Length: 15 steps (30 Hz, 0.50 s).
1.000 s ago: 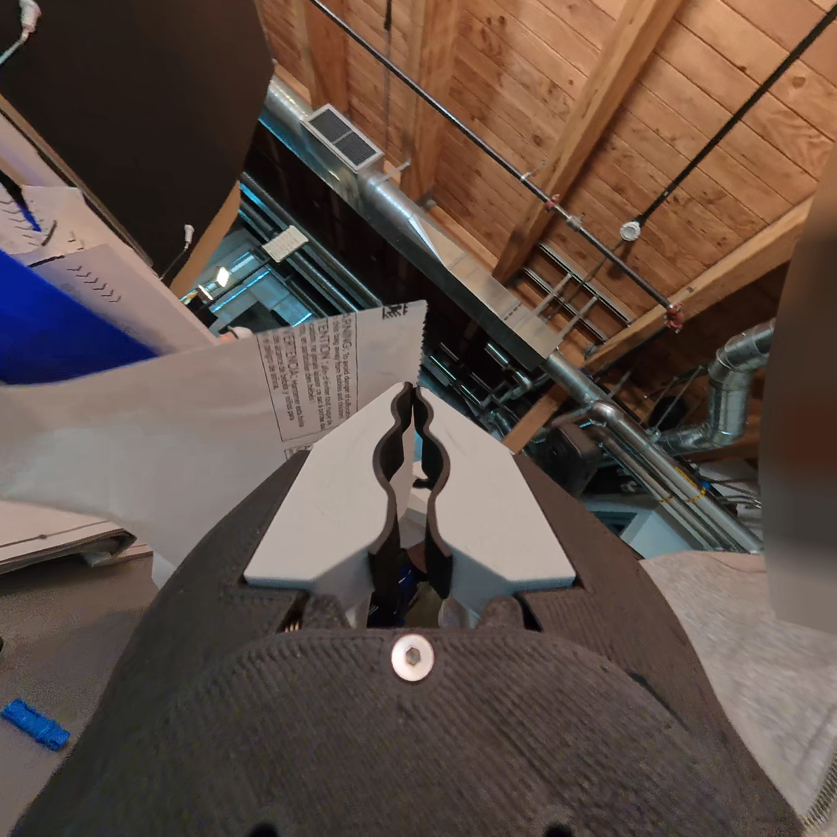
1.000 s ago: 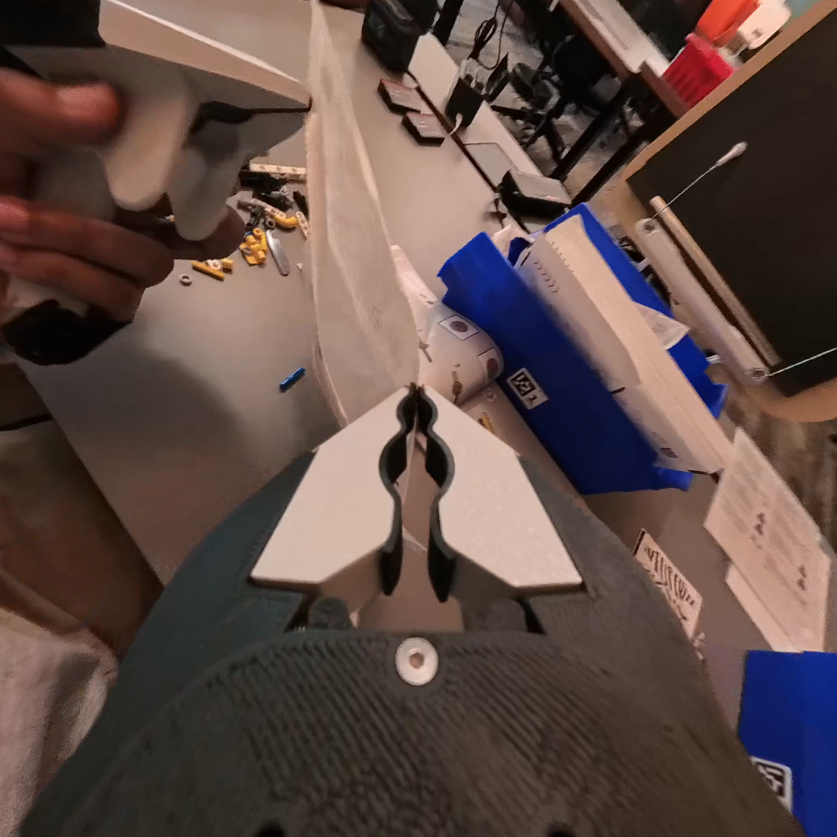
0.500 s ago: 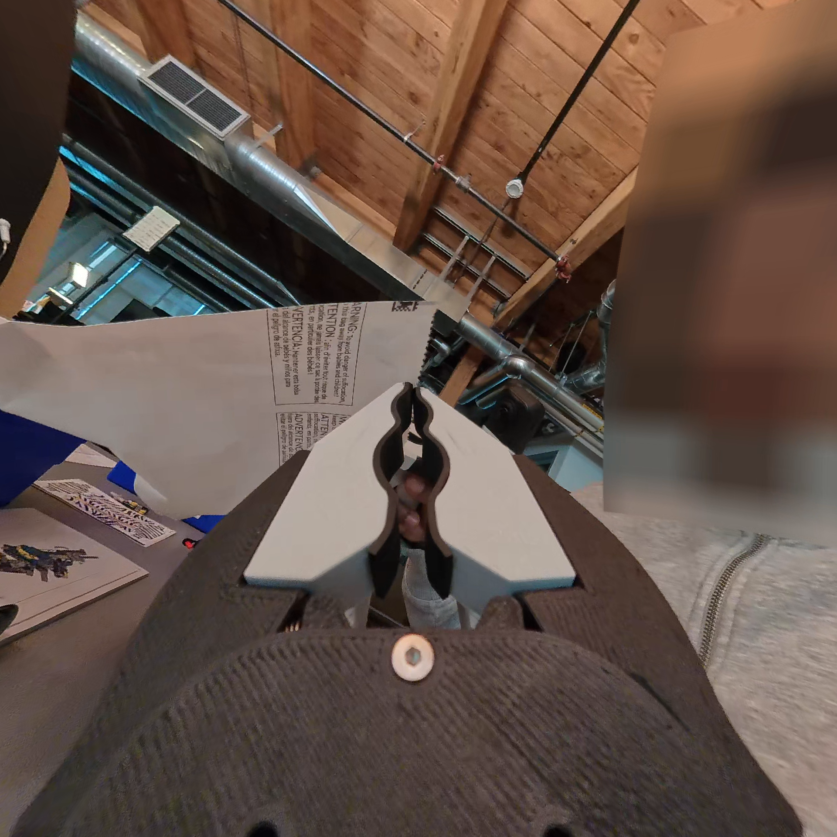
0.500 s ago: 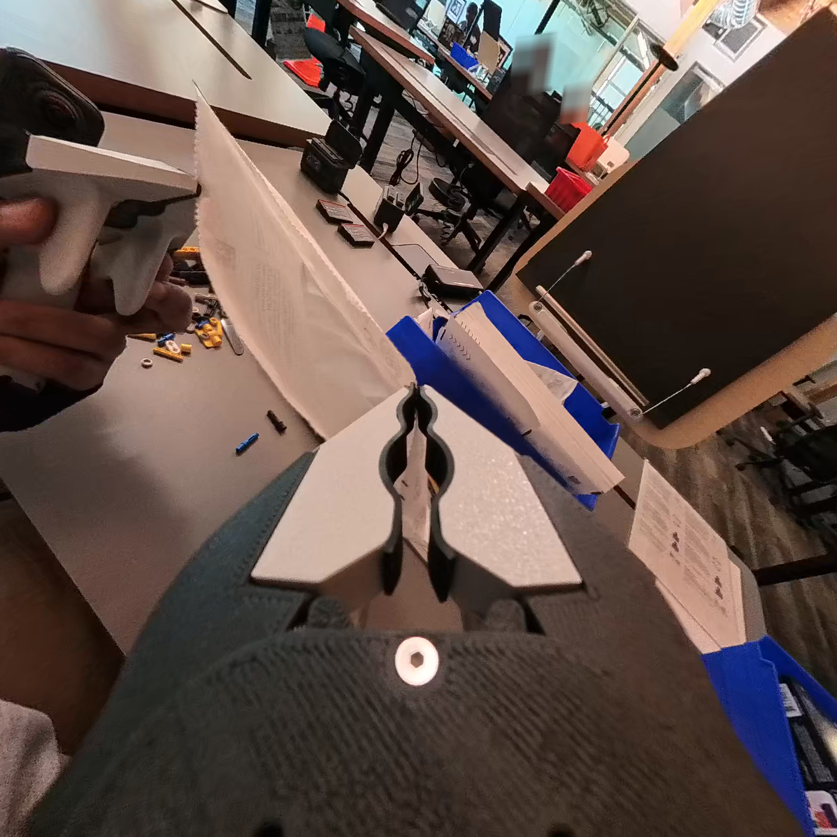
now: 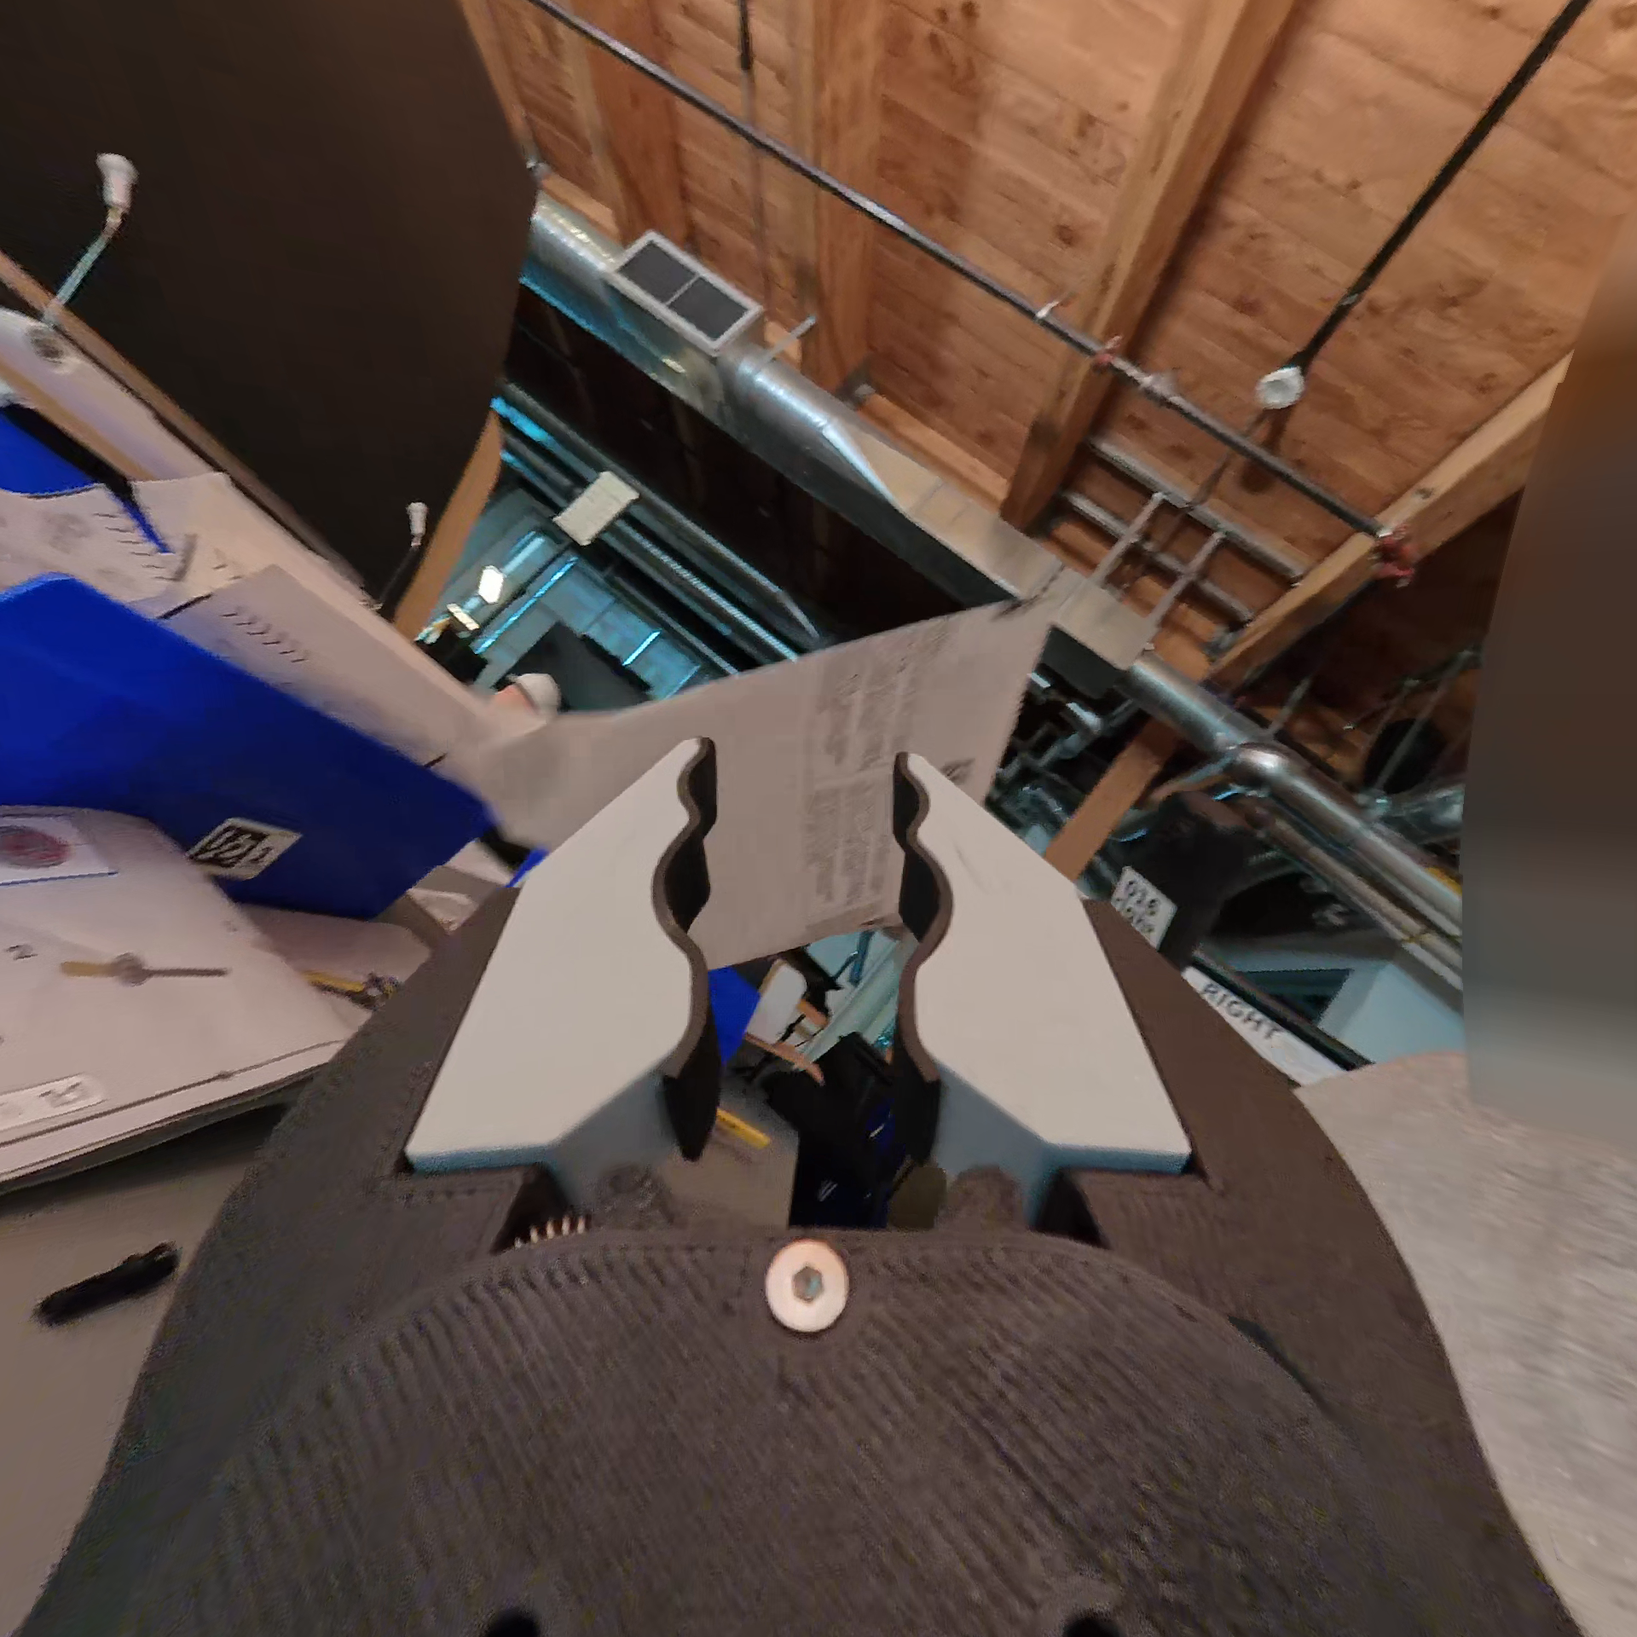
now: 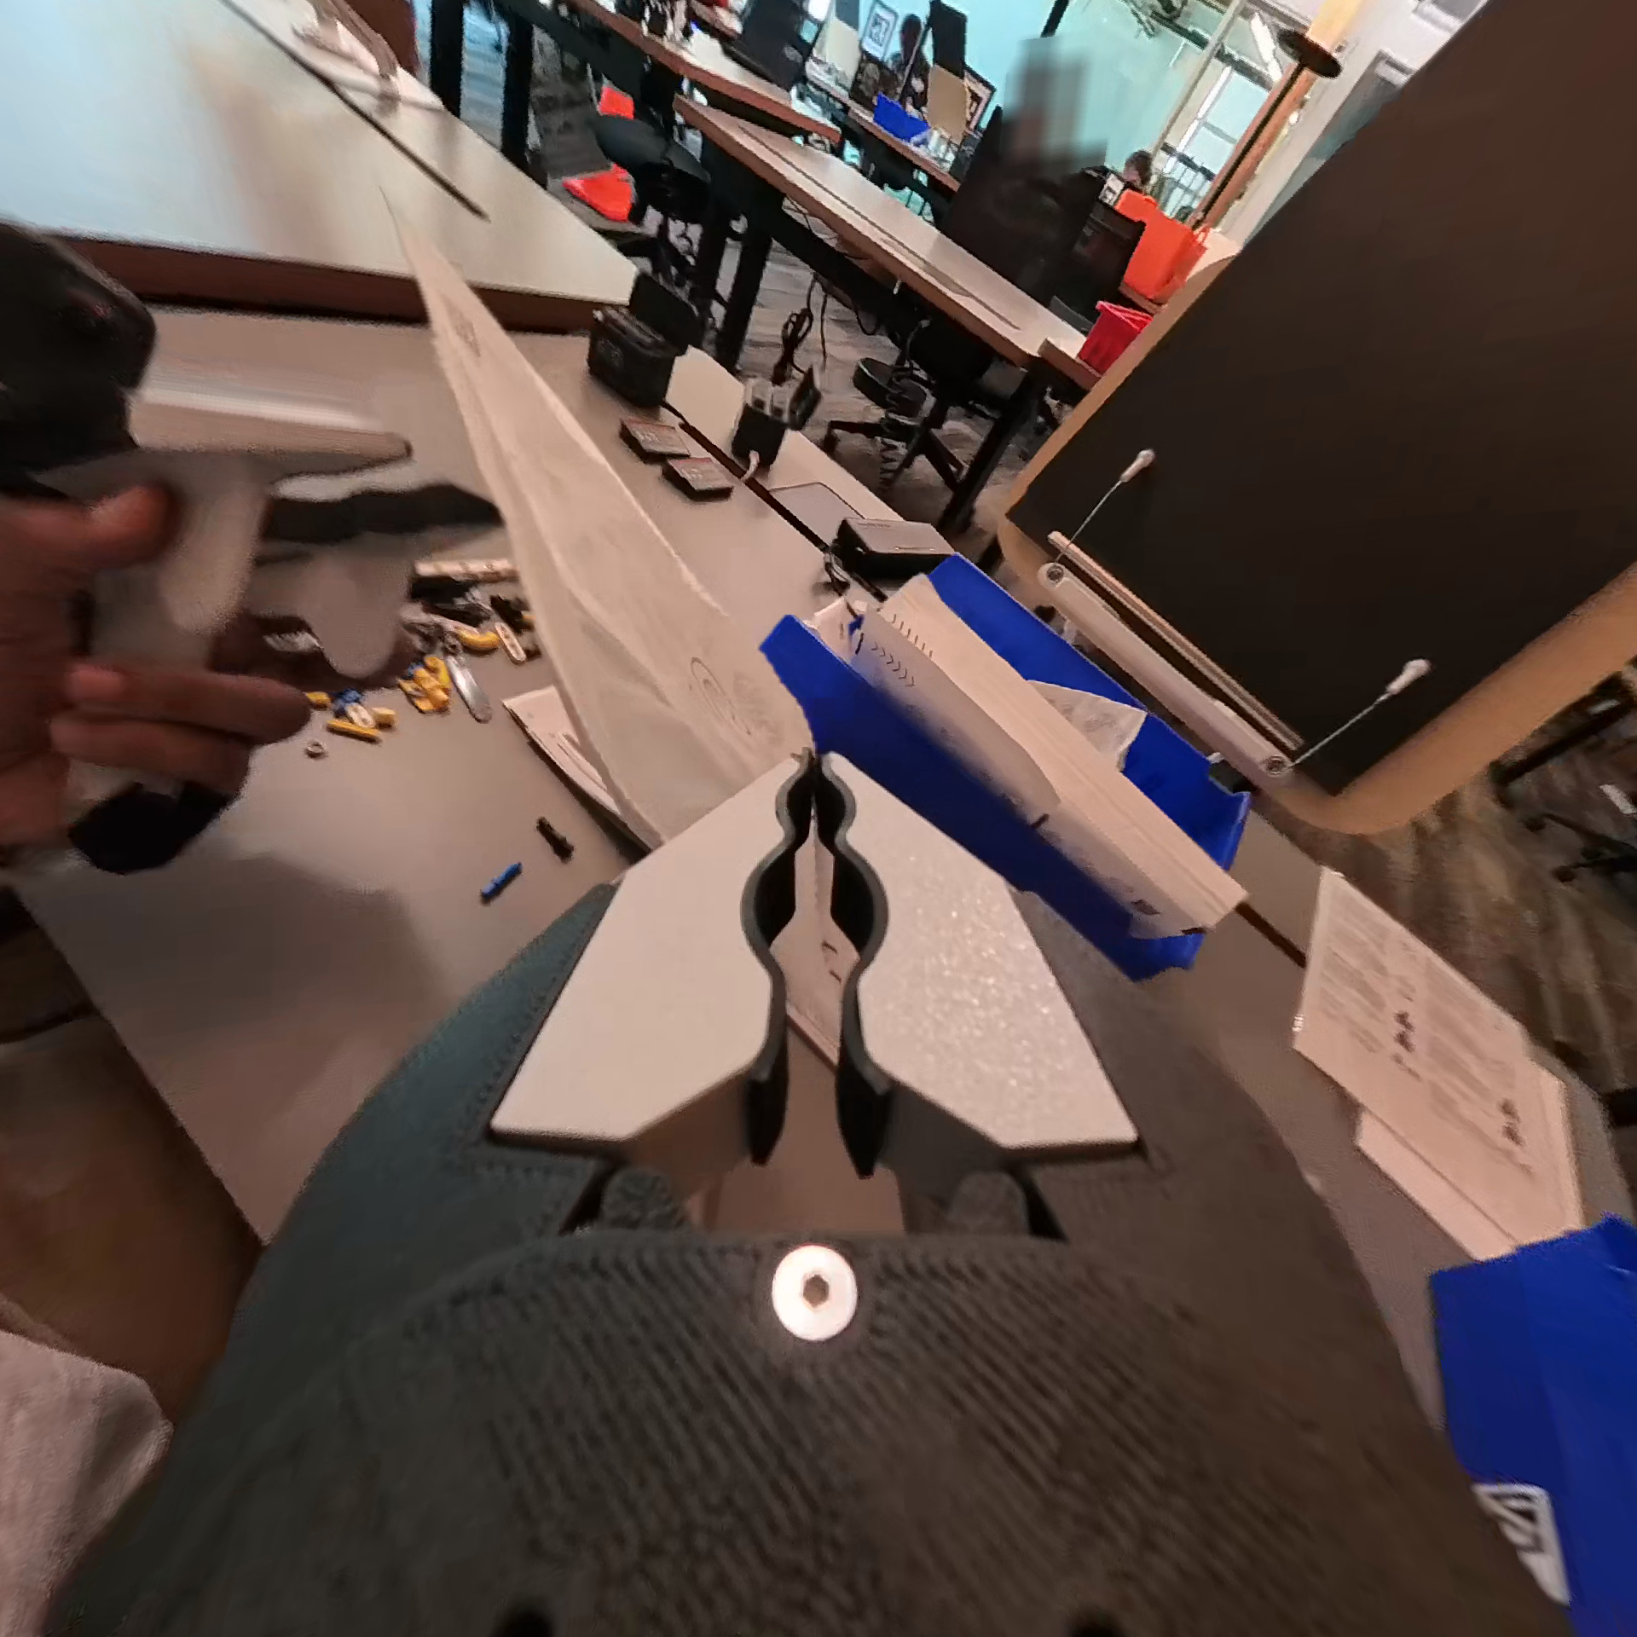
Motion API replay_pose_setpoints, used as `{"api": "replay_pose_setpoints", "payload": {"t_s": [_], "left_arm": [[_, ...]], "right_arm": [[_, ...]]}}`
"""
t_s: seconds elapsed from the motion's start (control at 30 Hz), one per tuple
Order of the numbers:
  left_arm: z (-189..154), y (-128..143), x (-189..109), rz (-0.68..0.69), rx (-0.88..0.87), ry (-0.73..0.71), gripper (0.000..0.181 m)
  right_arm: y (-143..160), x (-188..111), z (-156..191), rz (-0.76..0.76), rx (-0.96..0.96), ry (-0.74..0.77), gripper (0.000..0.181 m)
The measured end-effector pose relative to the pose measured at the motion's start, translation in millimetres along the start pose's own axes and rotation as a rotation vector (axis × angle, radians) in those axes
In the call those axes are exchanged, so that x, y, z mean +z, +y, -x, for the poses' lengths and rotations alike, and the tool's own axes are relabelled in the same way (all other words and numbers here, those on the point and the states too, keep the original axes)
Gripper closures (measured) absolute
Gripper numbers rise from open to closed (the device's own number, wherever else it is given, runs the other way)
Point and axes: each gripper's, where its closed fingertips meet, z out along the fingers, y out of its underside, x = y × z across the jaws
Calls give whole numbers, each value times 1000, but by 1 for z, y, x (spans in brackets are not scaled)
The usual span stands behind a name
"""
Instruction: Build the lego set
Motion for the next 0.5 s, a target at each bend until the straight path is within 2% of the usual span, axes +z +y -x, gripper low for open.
{"api": "replay_pose_setpoints", "payload": {"t_s": [0.17, 0.33, 0.5], "left_arm": [[10, 3, 0, 20, 28, -61, 125], [17, 23, 6, 127, 39, -89, 107], [-6, 25, 8, 126, 36, 40, 104]], "right_arm": [[-15, -10, -7, -73, 174, -92, 181], [-29, -18, 0, -136, 327, -241, 181], [-28, -18, 11, -124, 471, -371, 181]]}}
